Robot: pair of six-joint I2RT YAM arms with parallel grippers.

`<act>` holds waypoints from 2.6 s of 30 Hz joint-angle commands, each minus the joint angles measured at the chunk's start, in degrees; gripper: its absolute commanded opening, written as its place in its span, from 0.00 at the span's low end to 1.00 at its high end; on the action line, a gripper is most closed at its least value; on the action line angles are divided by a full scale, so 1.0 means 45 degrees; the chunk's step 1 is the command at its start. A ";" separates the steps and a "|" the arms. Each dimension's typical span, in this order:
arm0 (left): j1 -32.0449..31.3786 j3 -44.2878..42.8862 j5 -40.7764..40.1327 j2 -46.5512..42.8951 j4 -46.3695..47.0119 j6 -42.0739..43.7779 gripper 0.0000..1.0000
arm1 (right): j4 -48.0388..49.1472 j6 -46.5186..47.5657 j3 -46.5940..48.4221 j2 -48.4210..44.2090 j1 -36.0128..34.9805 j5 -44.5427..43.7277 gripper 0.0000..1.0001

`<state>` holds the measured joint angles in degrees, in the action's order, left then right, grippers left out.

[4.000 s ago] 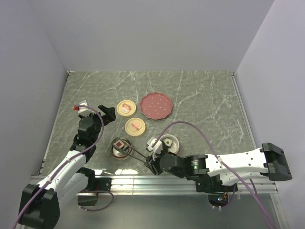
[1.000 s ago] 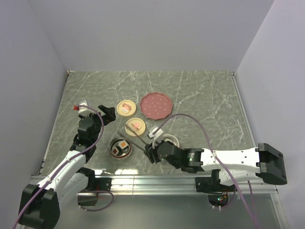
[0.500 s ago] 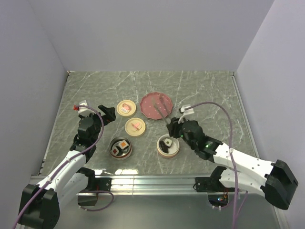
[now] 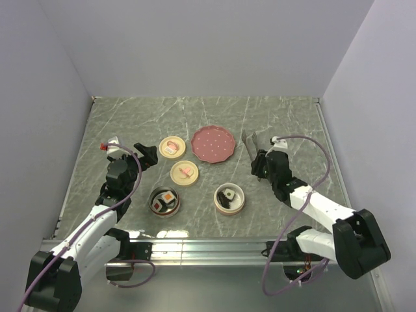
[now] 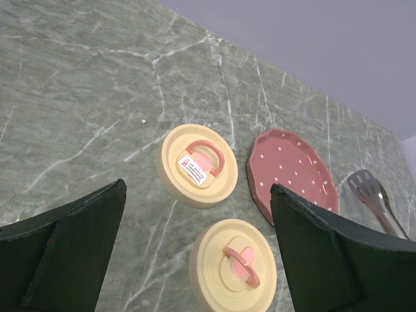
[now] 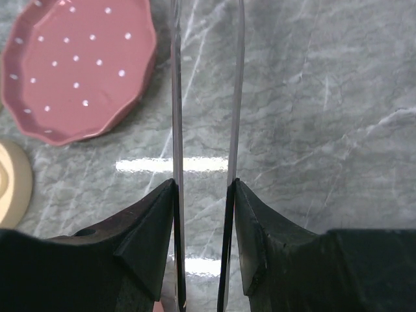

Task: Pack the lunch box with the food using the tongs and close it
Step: Put down the clamp

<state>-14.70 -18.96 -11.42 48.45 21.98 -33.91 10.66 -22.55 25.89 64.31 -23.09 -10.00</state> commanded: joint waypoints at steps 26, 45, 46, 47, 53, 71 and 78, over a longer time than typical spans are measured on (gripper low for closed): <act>0.0083 0.0092 0.0175 -0.0199 0.0644 -0.0082 1.00 | -0.1566 -0.1337 0.3425 0.4379 0.0522 -0.2465 0.49; 0.0083 0.0112 0.0194 -0.0219 0.0644 -0.0081 1.00 | -0.2974 -0.1436 0.4501 0.5357 0.0054 -0.3208 0.54; 0.0083 0.0112 0.0194 -0.0219 0.0644 -0.0081 1.00 | -0.2954 -0.1455 0.4481 0.5356 0.0073 -0.3188 0.55; 0.0083 0.0112 0.0194 -0.0200 0.0644 -0.0101 1.00 | -0.2954 -0.1416 0.4462 0.5376 0.0054 -0.3188 0.55; 0.0083 0.0092 0.0194 -0.0199 0.0644 -0.0082 0.99 | -0.3090 -0.1396 0.4657 0.5512 0.0014 -0.3266 0.57; 0.0083 0.0092 0.0194 -0.0199 0.0624 -0.0081 1.00 | -0.4184 -0.1142 0.6121 0.6625 -0.0259 -0.3481 0.63; 0.0102 0.0092 0.0194 -0.0180 0.0624 -0.0101 1.00 | -0.4361 -0.1103 0.6220 0.6568 -0.0435 -0.3715 0.69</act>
<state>-14.55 -18.96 -11.38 48.45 21.98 -33.91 -8.73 -27.59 52.29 94.26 -24.25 -24.53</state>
